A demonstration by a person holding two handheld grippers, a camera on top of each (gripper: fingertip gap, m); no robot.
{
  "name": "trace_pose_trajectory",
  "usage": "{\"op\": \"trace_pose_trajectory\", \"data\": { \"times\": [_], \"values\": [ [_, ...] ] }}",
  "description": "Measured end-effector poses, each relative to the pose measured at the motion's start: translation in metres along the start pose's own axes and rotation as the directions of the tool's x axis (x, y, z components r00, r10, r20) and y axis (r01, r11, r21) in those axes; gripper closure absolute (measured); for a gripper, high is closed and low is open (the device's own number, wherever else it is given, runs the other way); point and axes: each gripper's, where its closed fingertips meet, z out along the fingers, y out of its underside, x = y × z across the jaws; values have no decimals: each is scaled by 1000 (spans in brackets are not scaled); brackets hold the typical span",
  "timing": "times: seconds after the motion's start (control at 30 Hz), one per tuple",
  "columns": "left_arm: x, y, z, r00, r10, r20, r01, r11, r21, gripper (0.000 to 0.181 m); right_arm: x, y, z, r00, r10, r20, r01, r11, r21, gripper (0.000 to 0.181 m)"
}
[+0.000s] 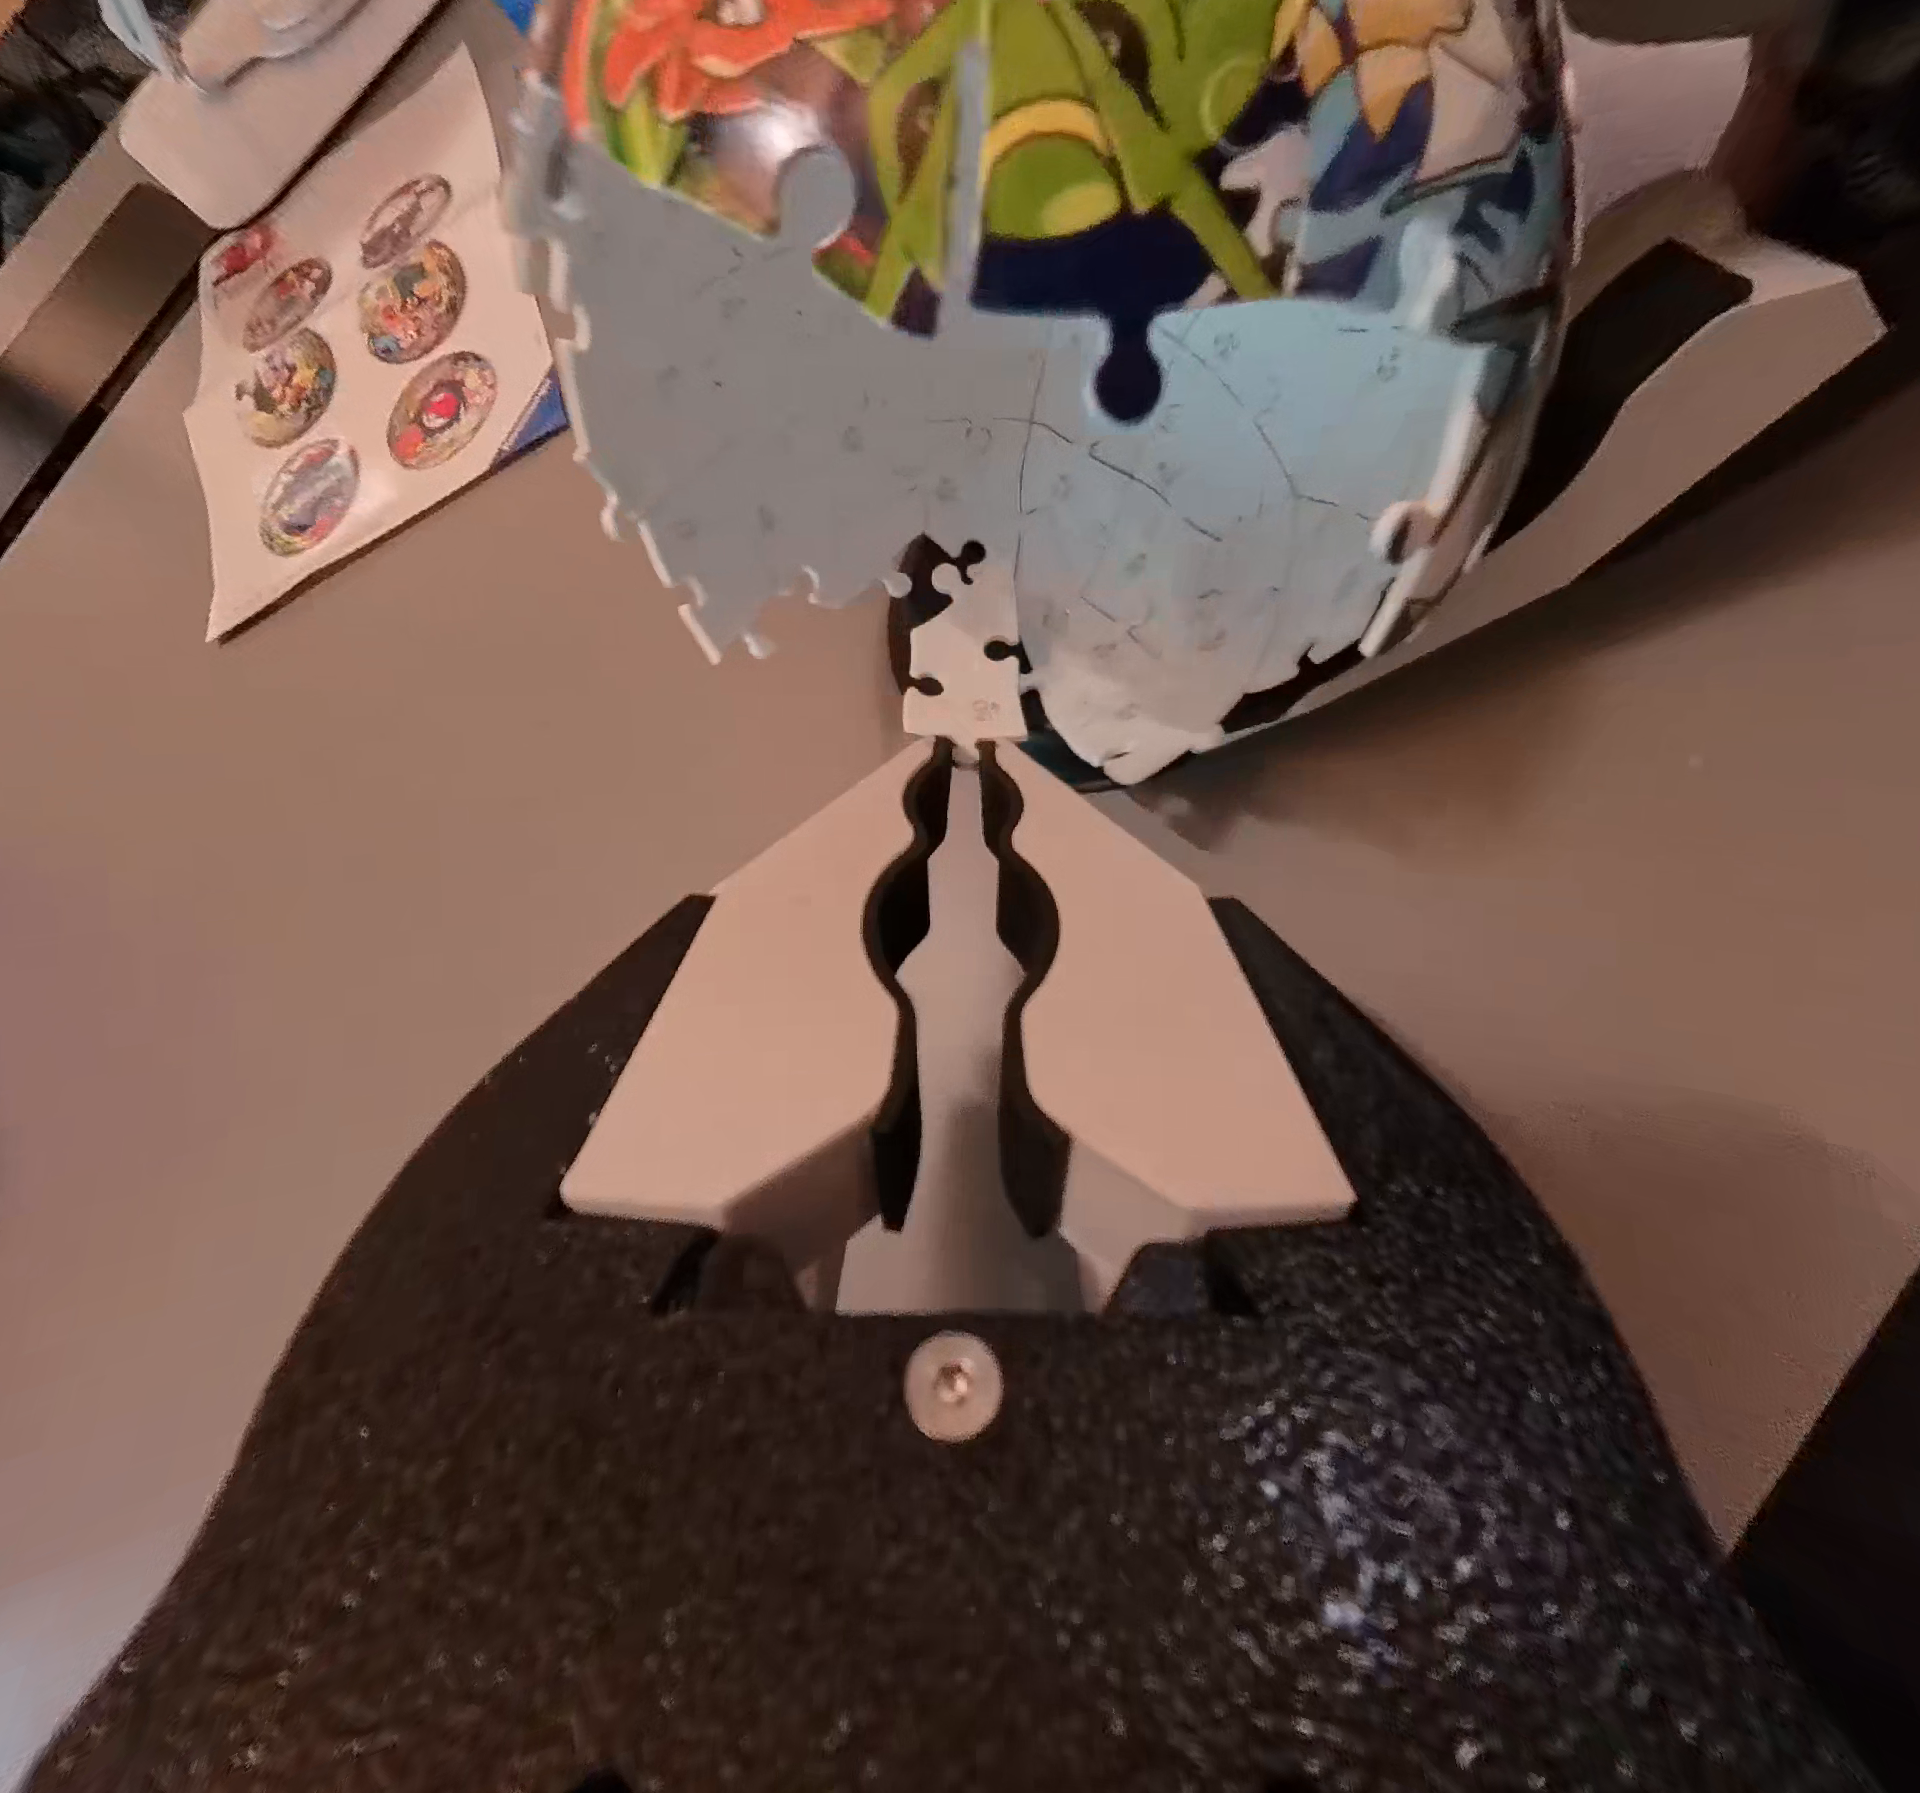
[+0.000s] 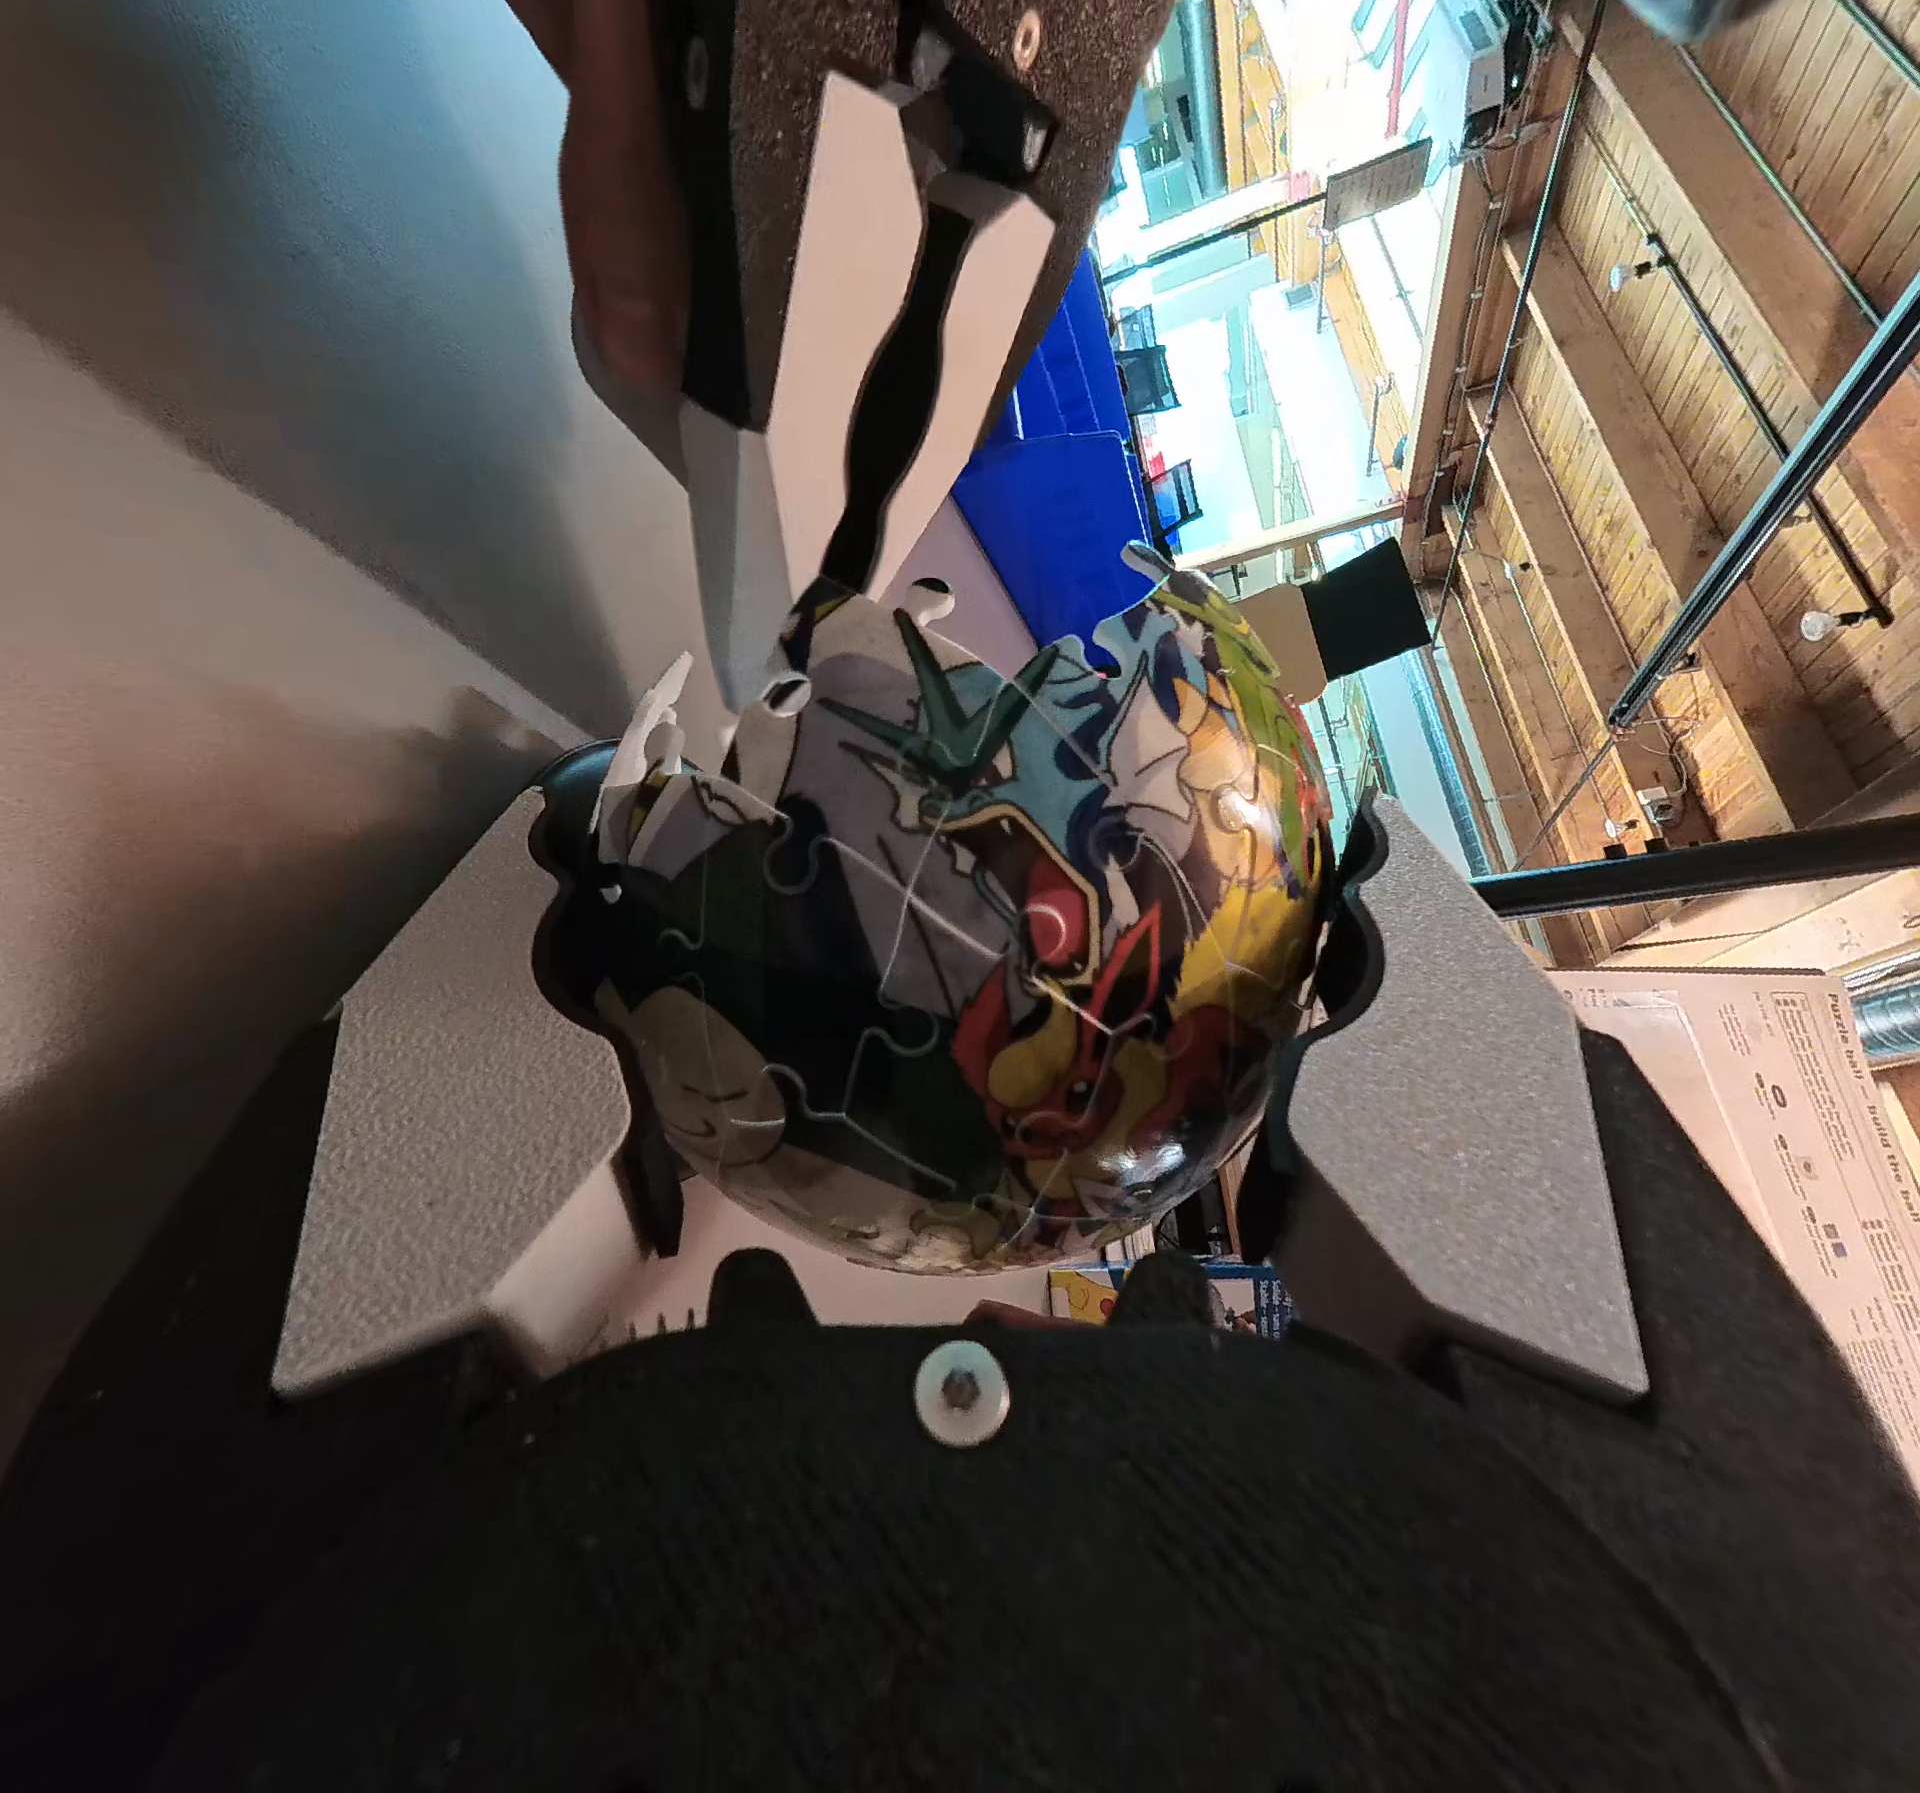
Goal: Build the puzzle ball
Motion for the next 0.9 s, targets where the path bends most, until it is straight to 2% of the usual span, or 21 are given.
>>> {"op": "trace_pose_trajectory", "data": {
  "times": [0.03,0.2,0.4,0.7,0.8,0.9],
  "values": [
    [1,2,1,1000,2,8,-2,1000,-26,178,0,0,0,1000,-2,-1,2,1000,-1,41],
    [9,11,4,999,-43,-6,42,992,-116,178,0,0,0,1000,-2,-2,2,1000,-4,41],
    [5,6,0,998,-59,-4,59,995,-82,178,0,0,1,1000,-5,-1,5,1000,-4,41],
    [5,-5,-9,984,-156,-86,157,988,5,171,0,0,1,1000,1,-3,-1,1000,-1,41],
    [-12,-15,-12,961,-266,-69,273,957,104,151,0,0,1,1000,1,-3,-1,1000,-1,41],
    [-29,-11,-2,906,-419,-62,423,900,106,114,-1,0,1,1000,1,-3,-1,1000,-1,41]
  ]
}}
